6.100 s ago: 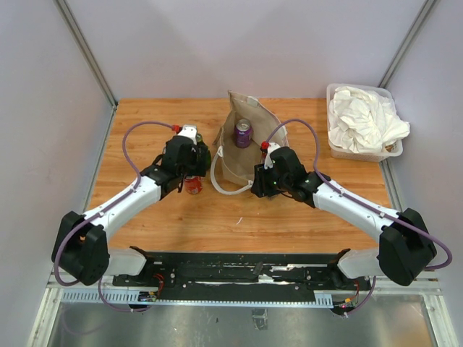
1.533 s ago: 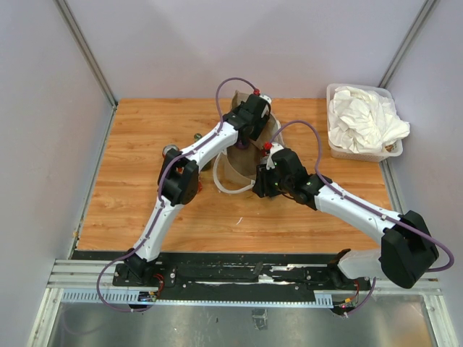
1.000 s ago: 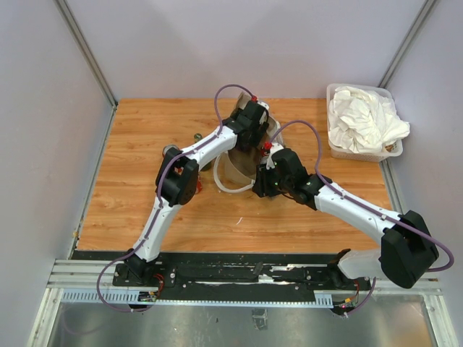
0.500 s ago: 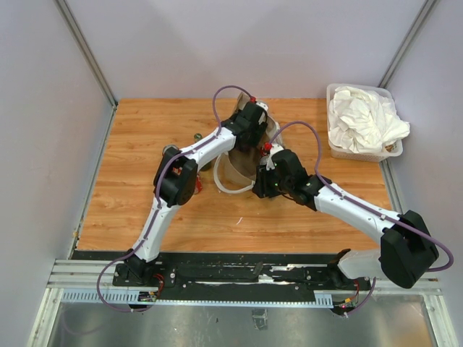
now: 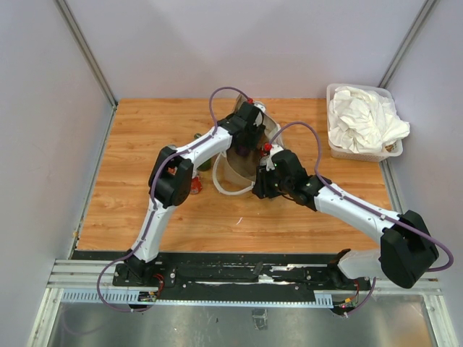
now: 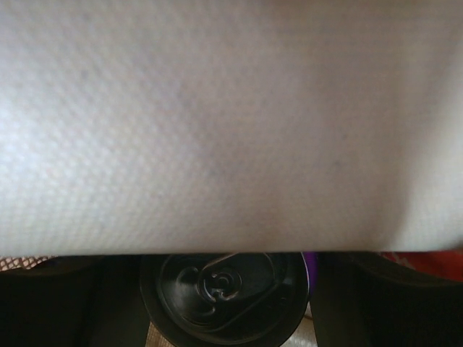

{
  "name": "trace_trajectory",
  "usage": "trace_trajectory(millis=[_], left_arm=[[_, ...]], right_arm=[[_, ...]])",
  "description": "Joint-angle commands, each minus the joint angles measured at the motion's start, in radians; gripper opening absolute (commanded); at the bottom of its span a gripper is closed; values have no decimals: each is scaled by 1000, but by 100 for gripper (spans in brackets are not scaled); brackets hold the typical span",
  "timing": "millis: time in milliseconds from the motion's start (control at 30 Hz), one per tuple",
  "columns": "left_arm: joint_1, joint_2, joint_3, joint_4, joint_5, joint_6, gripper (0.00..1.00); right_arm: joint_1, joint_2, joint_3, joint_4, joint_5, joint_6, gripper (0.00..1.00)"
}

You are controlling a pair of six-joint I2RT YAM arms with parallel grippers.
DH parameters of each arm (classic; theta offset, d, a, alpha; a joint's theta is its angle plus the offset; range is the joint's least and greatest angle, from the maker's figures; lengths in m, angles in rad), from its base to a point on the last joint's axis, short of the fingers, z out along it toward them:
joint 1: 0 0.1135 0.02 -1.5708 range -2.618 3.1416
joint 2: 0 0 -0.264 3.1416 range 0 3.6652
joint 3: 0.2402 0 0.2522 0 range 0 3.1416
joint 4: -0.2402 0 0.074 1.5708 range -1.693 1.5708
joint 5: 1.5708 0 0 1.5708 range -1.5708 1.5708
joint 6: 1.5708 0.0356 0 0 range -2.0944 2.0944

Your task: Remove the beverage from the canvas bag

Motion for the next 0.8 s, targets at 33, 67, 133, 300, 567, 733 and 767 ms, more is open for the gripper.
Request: trace_trajectory(millis=[33, 67, 133, 300, 567, 733, 767], left_arm=[[6, -101, 40, -120, -3, 40, 1], [2, -116, 42, -120, -7, 45, 1], [-3, -146, 42, -122, -11, 49, 0], [-24, -228, 47, -127, -10, 57, 1], [-54, -352, 40, -149, 23, 48, 1], [-67, -430, 61, -227, 36, 34, 1], [-67, -444, 74, -257, 34, 25, 0]], right_arm=[[30, 25, -35, -117, -26, 18, 42], [31, 27, -34, -114, -26, 19, 42], [31, 29, -28, -111, -26, 17, 42], [31, 48, -2, -116, -28, 8, 42], [31, 52, 26, -120, -16, 3, 42], [31, 39, 25, -122, -10, 3, 42], [31, 35, 23, -123, -8, 3, 41]])
